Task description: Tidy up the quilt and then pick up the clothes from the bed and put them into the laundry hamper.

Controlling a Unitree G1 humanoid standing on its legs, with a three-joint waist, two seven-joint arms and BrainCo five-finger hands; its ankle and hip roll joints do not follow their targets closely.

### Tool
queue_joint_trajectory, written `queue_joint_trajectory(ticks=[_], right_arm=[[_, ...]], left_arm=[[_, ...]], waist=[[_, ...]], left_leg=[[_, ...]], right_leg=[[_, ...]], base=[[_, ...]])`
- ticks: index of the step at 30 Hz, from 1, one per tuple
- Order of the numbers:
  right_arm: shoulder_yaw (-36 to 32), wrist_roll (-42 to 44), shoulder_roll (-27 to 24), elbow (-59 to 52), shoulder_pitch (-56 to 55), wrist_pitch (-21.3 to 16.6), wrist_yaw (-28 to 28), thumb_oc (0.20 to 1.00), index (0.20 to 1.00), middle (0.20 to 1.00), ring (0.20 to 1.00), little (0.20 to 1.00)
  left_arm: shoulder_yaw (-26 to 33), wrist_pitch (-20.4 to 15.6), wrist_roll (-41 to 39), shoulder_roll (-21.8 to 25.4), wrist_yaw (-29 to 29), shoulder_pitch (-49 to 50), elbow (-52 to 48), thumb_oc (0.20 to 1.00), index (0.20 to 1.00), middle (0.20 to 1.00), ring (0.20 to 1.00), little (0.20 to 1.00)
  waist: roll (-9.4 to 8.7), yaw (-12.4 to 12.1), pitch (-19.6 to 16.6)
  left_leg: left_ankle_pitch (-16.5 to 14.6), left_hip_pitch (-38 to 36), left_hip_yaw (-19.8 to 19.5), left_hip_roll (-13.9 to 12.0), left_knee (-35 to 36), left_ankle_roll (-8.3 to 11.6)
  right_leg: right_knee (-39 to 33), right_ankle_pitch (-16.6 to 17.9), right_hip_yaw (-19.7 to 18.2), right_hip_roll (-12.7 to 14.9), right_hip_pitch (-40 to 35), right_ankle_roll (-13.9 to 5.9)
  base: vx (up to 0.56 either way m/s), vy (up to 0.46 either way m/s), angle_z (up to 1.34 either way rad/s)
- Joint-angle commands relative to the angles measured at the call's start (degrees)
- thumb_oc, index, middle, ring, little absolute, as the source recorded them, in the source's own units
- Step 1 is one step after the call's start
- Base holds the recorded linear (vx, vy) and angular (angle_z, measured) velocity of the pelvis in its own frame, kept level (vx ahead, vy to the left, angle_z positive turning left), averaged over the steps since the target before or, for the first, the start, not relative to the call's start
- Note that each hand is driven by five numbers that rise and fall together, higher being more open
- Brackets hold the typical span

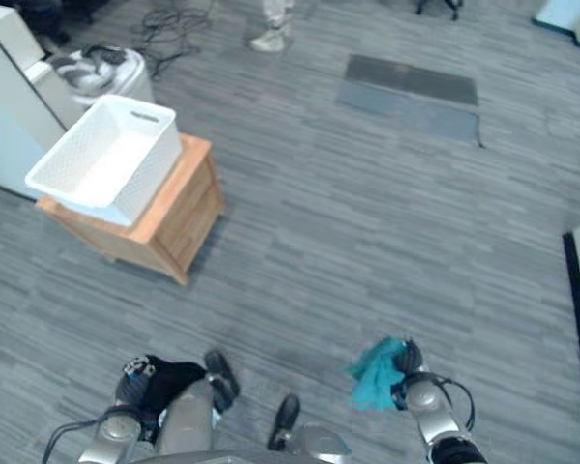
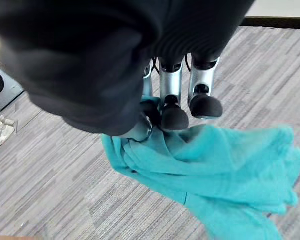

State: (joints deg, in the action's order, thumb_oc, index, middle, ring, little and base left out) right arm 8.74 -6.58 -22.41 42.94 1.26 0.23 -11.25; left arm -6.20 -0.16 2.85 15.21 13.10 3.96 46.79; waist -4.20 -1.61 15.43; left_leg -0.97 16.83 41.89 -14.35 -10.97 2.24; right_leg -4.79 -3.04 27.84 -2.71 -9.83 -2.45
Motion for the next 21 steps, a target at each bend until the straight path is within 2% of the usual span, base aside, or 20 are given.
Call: queue_joint_trajectory(ticks=[1, 3, 4, 5, 6, 7, 8, 9, 11, 12, 13, 14, 15, 16, 17, 18, 19, 21], right_arm=[[-3.97, 1.06, -2.71, -2.15, 0.78, -1.60, -0.73, 0.200, 0.200, 0.200, 0.200, 0.200], [-3.18, 1.20, -1.35, -1.66, 0.75, -1.80, -0.59, 0.200, 0.200, 0.200, 0.200, 0.200], [-3.06, 1.02, -0.63, -1.74, 0.67, -1.75, -0.42, 0.200, 0.200, 0.200, 0.200, 0.200], [-2.97, 0.90, -0.01, -2.94, 0.45, -1.84, -0.28, 0.200, 0.200, 0.200, 0.200, 0.200], [-2.73, 0.77, 0.23, -4.00, 0.78, -1.82, -0.46, 0.200, 0.200, 0.200, 0.200, 0.200], [-2.42, 0.98, 0.25, -4.51, 1.21, -2.06, -0.45, 0.200, 0.200, 0.200, 0.200, 0.200], [-2.09, 1.05, 0.19, -5.32, 1.03, -2.22, -0.21, 0.200, 0.200, 0.200, 0.200, 0.200], [-2.10, 1.06, 0.17, -5.32, 1.05, -2.22, -0.21, 0.200, 0.200, 0.200, 0.200, 0.200], [-1.78, 1.07, -0.33, -6.37, 0.76, -2.10, -0.05, 0.200, 0.200, 0.200, 0.200, 0.200], [-1.83, 1.06, -0.69, -6.50, 0.68, -2.09, -0.27, 0.200, 0.200, 0.200, 0.200, 0.200], [-2.09, 1.25, -0.58, -6.52, 0.57, -2.01, -0.41, 0.200, 0.200, 0.200, 0.200, 0.200], [-3.02, 1.85, -0.13, -6.57, -0.20, -1.91, -0.81, 0.200, 0.200, 0.200, 0.200, 0.200], [-3.02, 1.85, -0.12, -6.57, -0.17, -1.91, -0.81, 0.200, 0.200, 0.200, 0.200, 0.200], [-3.59, 2.51, 0.08, -6.63, -0.50, -2.25, -1.05, 0.200, 0.200, 0.200, 0.200, 0.200], [-4.04, 2.19, -0.03, -7.94, -1.54, -2.30, -1.05, 0.200, 0.200, 0.200, 0.200, 0.200], [-4.07, 2.18, -0.02, -8.00, -1.62, -2.27, -1.03, 0.200, 0.200, 0.200, 0.200, 0.200], [-3.07, 2.00, -0.40, -7.98, -0.30, -2.66, -0.55, 0.200, 0.200, 0.200, 0.200, 0.200], [-2.74, 1.57, -0.80, -8.68, 0.35, -2.89, -0.35, 0.200, 0.200, 0.200, 0.200, 0.200]], left_arm=[[-0.65, -0.59, 0.53, 1.23, 0.44, -0.54, 0.18, 0.200, 0.200, 0.200, 0.200, 0.200], [-0.92, -0.38, 0.42, 1.53, 0.51, -0.83, 1.73, 0.200, 0.200, 0.200, 0.200, 0.200], [-1.14, -0.44, 0.48, 1.97, 0.39, -1.51, 1.97, 0.200, 0.200, 0.200, 0.200, 0.200], [-1.98, -0.50, 0.97, 2.61, 0.36, -2.19, 1.35, 0.200, 0.200, 0.200, 0.200, 0.200], [-2.40, -0.63, 1.10, 3.45, 0.86, -3.33, 0.68, 0.200, 0.200, 0.200, 0.200, 0.200], [-2.62, -0.98, 1.09, 3.96, 1.09, -4.37, 0.62, 0.200, 0.200, 0.200, 0.200, 0.200], [-3.26, -1.50, 1.03, 4.65, 1.32, -5.74, 0.16, 0.200, 0.200, 0.200, 0.200, 0.200], [-3.27, -1.52, 1.01, 4.64, 1.33, -5.79, 0.20, 0.200, 0.200, 0.200, 0.200, 0.200], [-3.71, -2.12, 1.09, 5.68, 1.32, -6.53, -1.15, 0.200, 0.200, 0.200, 0.200, 0.200], [-3.85, -2.50, 1.20, 6.12, 1.53, -6.68, -1.65, 0.200, 0.200, 0.200, 0.200, 0.200], [-4.06, -2.67, 1.42, 6.12, 1.58, -6.74, -1.65, 0.200, 0.200, 0.200, 0.200, 0.200], [-4.21, -3.05, 2.17, 6.04, 1.58, -7.61, -0.86, 0.200, 0.200, 0.200, 0.200, 0.200], [-4.20, -3.06, 2.18, 6.05, 1.58, -7.64, -0.85, 0.200, 0.200, 0.200, 0.200, 0.200], [-4.22, -3.24, 2.59, 6.34, 1.81, -7.99, 0.40, 0.200, 0.200, 0.200, 0.200, 0.200], [-4.39, -3.27, 3.38, 6.82, 1.78, -8.09, 2.57, 0.200, 0.200, 0.200, 0.200, 0.200], [-4.43, -3.31, 3.38, 6.82, 1.79, -8.09, 2.63, 0.200, 0.200, 0.200, 0.200, 0.200], [-3.55, -3.39, 2.87, 6.56, 1.59, -6.68, 4.77, 0.200, 0.200, 0.200, 0.200, 0.200], [-3.42, -3.32, 2.72, 6.31, 1.64, -6.10, 5.71, 0.200, 0.200, 0.200, 0.200, 0.200]], waist=[[0.41, -0.48, -2.83], [-1.05, -0.83, -2.65], [-1.77, -0.19, -2.12], [-1.85, 1.17, -1.08], [-1.42, 2.21, -0.21], [-0.99, 2.80, 0.14], [-0.47, 4.07, 0.74], [-0.46, 4.29, 0.81], [-0.04, 4.71, 0.72], [0.15, 4.94, 0.57], [0.18, 5.24, 0.29], [0.23, 7.06, -0.17], [0.21, 7.04, -0.25], [0.24, 7.83, -0.52], [-0.04, 8.18, -1.06], [-0.02, 8.39, -0.96], [-0.31, 7.94, -1.14], [-0.05, 8.00, -1.51]], left_leg=[[3.11, -7.96, -1.33, -0.38, 7.28, 0.81], [1.43, -9.61, -4.73, 3.20, 6.82, -1.35], [-0.04, -11.22, -5.02, 5.13, 7.23, -2.75], [-1.15, -13.56, -5.64, 5.63, 7.66, -3.30], [-1.99, -15.65, -7.47, 6.21, 9.05, -4.04], [-2.36, -17.21, -9.66, 7.07, 10.72, -4.28], [-2.24, -20.25, -12.49, 7.69, 13.56, -3.70], [-2.11, -20.39, -12.72, 7.78, 13.83, -3.68], [-1.91, -22.17, -15.12, 7.13, 15.15, -1.91], [-2.04, -22.87, -16.55, 6.22, 15.38, -0.53], [-2.40, -23.16, -18.03, 5.83, 15.74, 0.29], [-1.76, -22.71, -22.47, 4.41, 15.97, 2.14], [-1.64, -22.55, -22.44, 4.40, 15.97, 2.14], [-2.00, -22.49, -24.61, 3.25, 15.97, 3.22], [-2.36, -23.50, -26.66, 2.00, 15.97, 4.87], [-2.37, -23.57, -26.92, 1.98, 15.97, 4.89], [-1.17, -25.01, -27.21, 0.44, 15.97, 5.90], [-0.44, -25.00, -27.18, -0.63, 15.69, 6.10]], right_leg=[[9.81, -8.40, -0.22, 8.87, -6.69, -6.94], [23.30, -3.09, -1.47, 12.57, -4.13, -9.72], [31.12, 1.47, -2.51, 14.79, -2.12, -11.99], [38.54, 5.86, -4.37, 15.54, 1.22, -12.53], [44.86, 6.68, -7.22, 15.88, 6.02, -12.30], [46.87, 4.49, -9.20, 15.63, 9.93, -11.88], [42.88, 1.40, -10.51, 16.02, 14.13, -11.23], [42.81, 1.30, -10.26, 16.05, 13.90, -11.24], [30.53, -0.68, -10.21, 18.32, 14.49, -9.58], [21.65, -0.63, -10.45, 18.66, 13.58, -8.98], [15.54, -0.47, -12.45, 18.39, 13.70, -9.19], [5.24, 3.98, -21.62, 18.27, 15.03, -10.44], [5.04, 4.19, -21.64, 18.25, 15.12, -10.39], [2.91, 5.77, -26.28, 19.19, 16.54, -10.99], [2.15, 5.53, -27.71, 19.77, 16.72, -11.38], [2.05, 5.46, -27.40, 19.81, 16.37, -11.39], [4.37, 5.67, -26.88, 18.67, 15.95, -11.88], [4.57, 5.24, -26.80, 17.44, 15.64, -11.62]], base=[[0.60, 0.208, 0.35], [0.59, 0.260, 0.30], [0.53, 0.207, 0.42], [0.48, 0.168, 0.71], [0.48, 0.080, 0.88], [0.62, -0.013, 1.28], [0.48, -0.055, 1.38], [0.48, -0.165, 1.38], [0.41, -0.257, 1.03], [0.49, -0.335, 1.05], [0.60, -0.561, 1.11], [0.41, -0.424, 0.99], [0.44, -0.506, 1.59], [0.47, -0.466, 1.92], [0.48, -0.464, 1.89], [0.51, -0.576, 1.48], [0.20, -0.312, 1.11], [0.27, -0.409, 0.72]])
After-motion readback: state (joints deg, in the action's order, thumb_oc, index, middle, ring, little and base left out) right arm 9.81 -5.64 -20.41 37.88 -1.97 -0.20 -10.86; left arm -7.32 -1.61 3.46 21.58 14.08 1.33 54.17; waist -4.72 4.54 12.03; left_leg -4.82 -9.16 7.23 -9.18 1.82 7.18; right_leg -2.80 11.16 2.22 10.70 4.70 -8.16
